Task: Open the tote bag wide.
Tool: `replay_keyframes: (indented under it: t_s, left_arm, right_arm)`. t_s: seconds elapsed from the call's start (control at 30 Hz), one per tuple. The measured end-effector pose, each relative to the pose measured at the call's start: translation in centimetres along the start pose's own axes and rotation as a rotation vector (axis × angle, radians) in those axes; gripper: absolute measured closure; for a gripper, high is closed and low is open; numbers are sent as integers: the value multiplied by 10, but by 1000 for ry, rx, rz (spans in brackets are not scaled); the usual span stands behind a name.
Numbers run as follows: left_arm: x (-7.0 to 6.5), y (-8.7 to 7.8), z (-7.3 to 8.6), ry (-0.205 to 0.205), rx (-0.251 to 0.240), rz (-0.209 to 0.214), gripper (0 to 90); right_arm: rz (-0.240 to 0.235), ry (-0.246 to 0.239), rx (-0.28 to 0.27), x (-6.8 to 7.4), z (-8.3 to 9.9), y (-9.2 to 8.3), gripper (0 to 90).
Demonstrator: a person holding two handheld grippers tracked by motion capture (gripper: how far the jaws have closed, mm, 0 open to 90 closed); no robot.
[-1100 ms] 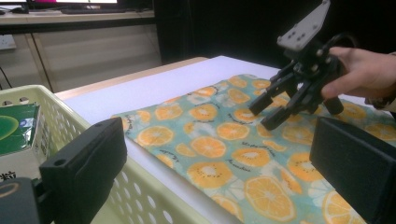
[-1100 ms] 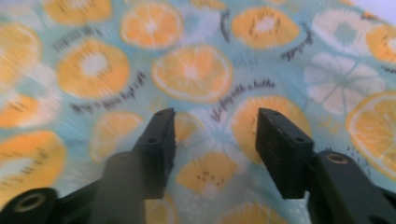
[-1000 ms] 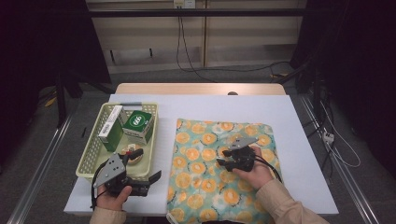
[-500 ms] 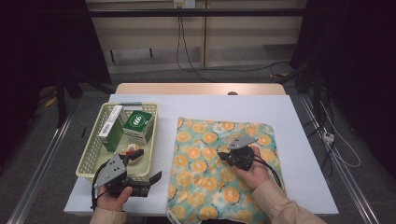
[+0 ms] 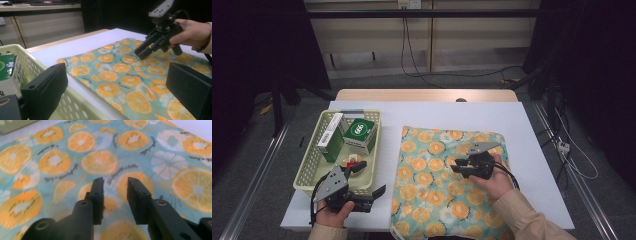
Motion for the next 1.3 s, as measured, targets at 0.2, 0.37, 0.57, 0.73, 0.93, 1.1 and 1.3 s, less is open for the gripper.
replay_keyframes:
  t_s: [0.2,0.37,0.57,0.73,0.93,1.1,1.3]
  left_arm:
    - [0,0,-1,4,-1,-5,34]
    - [0,0,-1,2,0,-3,34]
    - [-1,4,-1,10,11,5,34]
    - [-2,5,-1,10,15,13,34]
    - [-4,6,-3,9,12,23,34]
    - [-3,7,-3,5,12,23,34]
    - [0,6,-2,3,13,17,34]
  right_arm:
    - [44,12,5,-11,9,-26,415]
    - [183,133,6,-61,33,-59,356]
    - [290,204,24,-101,53,-75,355]
    - [342,239,45,-117,60,-74,355]
    - [353,215,67,-113,58,-66,536]
    - [328,227,63,-112,55,-64,849]
    - [294,249,30,-116,45,-59,900]
Point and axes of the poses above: each handheld gripper's, and its own axes: y roughly forward along the jaws, z roughly out of its underside, x roughly to its left, the point moved 5 cm from there along y, roughly forward along the jaws, and after that the axes turned 2 degrees about -x, right-handed, at the moved point
